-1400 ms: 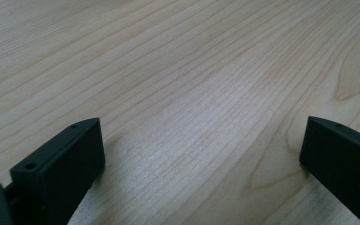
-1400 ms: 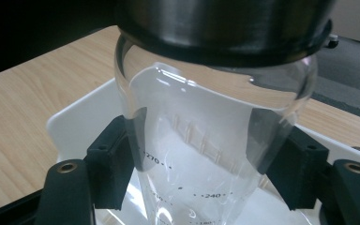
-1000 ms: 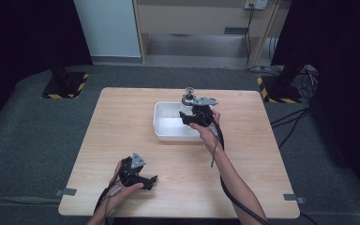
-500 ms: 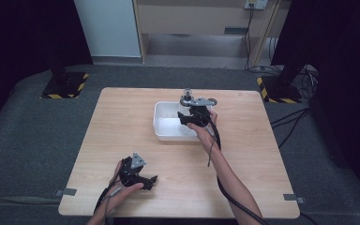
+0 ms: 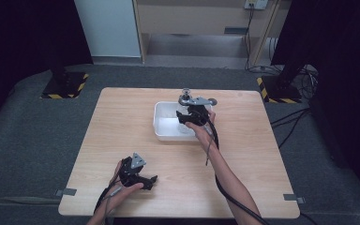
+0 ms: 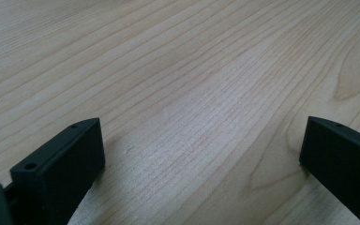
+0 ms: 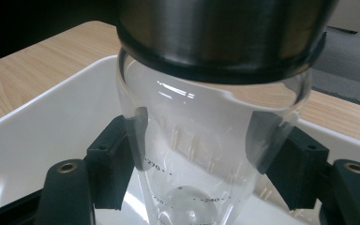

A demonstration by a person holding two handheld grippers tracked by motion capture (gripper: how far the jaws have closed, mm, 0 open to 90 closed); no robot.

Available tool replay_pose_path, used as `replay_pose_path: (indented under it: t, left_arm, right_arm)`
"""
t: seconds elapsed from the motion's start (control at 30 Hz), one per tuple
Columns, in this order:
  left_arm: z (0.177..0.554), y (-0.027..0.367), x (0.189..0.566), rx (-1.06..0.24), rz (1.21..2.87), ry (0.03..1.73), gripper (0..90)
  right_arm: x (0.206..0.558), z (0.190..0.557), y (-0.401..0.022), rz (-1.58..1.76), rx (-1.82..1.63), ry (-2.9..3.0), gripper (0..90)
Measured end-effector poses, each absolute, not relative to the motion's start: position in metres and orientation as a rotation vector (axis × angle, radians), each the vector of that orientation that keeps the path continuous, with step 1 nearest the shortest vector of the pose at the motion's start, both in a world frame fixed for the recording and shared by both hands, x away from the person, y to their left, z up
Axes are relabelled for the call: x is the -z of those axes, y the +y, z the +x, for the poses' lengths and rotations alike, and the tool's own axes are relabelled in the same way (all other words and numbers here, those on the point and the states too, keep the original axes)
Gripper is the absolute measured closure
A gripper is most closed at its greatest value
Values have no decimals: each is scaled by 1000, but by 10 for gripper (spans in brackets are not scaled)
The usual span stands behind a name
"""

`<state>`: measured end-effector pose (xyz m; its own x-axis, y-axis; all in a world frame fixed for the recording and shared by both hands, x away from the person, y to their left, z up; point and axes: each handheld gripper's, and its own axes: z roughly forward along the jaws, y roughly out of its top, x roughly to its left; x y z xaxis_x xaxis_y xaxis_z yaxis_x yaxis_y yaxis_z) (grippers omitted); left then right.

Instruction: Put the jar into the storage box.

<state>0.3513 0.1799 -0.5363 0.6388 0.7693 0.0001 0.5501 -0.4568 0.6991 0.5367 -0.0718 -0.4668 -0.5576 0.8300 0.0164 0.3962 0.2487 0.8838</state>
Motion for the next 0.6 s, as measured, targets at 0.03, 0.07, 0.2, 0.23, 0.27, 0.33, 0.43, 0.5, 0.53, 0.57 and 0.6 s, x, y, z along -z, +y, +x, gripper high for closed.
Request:
replay_pose_path:
  t: [0.03, 0.07, 0.2, 0.23, 0.27, 0.33, 0.43, 0.5, 0.53, 0.57, 0.6]
  left_arm:
    - [351, 180, 536, -417, 2180, 1023, 0]
    - [351, 180, 536, -417, 2180, 1024, 0]
    - [351, 180, 536, -417, 2180, 1023, 0]
    - [351, 180, 536, -417, 2180, 1024, 0]
    - [351, 180, 536, -417, 2180, 1023, 0]
    - [351, 180, 536, -417, 2180, 1023, 0]
    - [351, 180, 536, -417, 2180, 1023, 0]
    - [351, 180, 536, -417, 2180, 1023, 0]
    - [351, 180, 536, -417, 2180, 1023, 0]
    - [351, 180, 536, -417, 2180, 1023, 0]
    - [351, 180, 536, -417, 2180, 1023, 0]
  right_arm:
    - [467, 537, -72, 1115, -1258, 2067, 314]
    - [468, 537, -71, 1113, -1257, 2067, 314]
    - [471, 537, -70, 1115, -1251, 2079, 314]
    - [472, 538, -70, 1114, -1251, 2079, 314]
    - [472, 538, -70, 1116, -1250, 2079, 314]
    - [473, 538, -70, 1115, -1256, 2075, 314]
    - [473, 537, -70, 1109, -1252, 2079, 314]
    - [473, 536, -70, 1108, -1251, 2080, 314]
    - [473, 536, -70, 1105, -1251, 2079, 314]
    - [473, 535, -70, 1100, -1249, 2080, 313]
    - [473, 535, -70, 1097, -1247, 2080, 313]
